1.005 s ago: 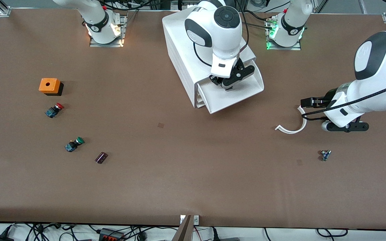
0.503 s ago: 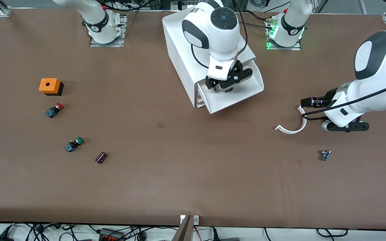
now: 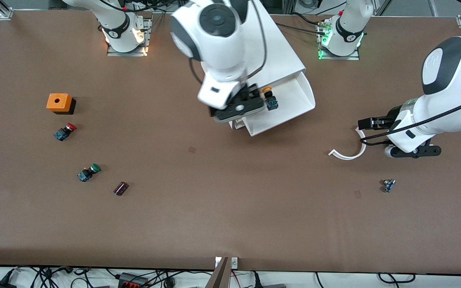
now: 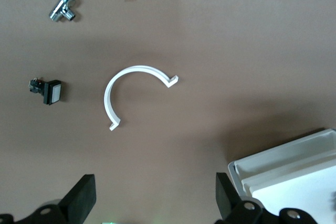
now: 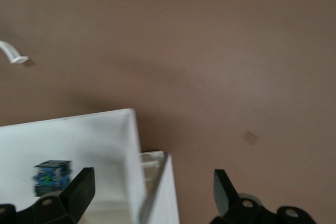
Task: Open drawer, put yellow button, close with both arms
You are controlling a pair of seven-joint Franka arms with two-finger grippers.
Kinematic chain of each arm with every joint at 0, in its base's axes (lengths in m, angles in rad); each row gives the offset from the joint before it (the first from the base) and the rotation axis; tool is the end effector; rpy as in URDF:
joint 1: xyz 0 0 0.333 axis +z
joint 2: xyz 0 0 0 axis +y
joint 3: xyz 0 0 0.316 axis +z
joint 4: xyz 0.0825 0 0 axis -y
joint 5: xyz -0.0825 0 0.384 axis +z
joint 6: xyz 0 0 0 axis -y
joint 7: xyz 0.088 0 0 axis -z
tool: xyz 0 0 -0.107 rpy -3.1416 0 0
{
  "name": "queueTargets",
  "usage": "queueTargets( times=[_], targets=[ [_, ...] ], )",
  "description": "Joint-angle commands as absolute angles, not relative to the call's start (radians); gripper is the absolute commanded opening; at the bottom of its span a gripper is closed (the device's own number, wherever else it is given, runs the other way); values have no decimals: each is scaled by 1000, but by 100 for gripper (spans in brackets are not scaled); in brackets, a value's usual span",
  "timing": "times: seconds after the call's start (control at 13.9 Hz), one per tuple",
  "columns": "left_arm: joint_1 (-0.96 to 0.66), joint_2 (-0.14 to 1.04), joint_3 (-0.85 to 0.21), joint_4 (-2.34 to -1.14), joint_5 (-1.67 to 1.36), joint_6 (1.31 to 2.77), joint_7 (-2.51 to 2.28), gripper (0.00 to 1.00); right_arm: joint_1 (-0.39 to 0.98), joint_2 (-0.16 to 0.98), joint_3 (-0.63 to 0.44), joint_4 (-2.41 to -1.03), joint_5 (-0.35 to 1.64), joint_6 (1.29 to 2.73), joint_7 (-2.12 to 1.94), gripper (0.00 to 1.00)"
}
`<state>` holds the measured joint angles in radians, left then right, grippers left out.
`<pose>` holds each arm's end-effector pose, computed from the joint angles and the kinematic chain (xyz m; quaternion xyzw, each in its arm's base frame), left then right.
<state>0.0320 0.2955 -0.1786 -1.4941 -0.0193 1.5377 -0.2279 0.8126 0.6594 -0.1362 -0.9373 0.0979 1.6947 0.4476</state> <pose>0.6164 -0.0804 0.4856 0.9909 0.0417 -0.1278 0.0122 0.5497 0.4991 0.5093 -0.9906 -0.1266 -0.0391 0.0340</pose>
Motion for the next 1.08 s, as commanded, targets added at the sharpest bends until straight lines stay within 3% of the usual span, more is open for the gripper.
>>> queueTargets(
  times=[0.0, 0.65, 1.01],
  targets=[
    [-6, 310, -181, -1511, -5, 1589, -311, 100, 750, 631, -179, -948, 71, 1649, 436, 100],
    [-178, 422, -179, -1516, 0, 1805, -590, 100, 479, 581, -209, -960, 72, 1555, 309, 100],
    [-232, 460, -181, -1543, -6, 1855, -686, 100, 329, 433, -201, -1195, 72, 1653, 255, 100]
  ],
)
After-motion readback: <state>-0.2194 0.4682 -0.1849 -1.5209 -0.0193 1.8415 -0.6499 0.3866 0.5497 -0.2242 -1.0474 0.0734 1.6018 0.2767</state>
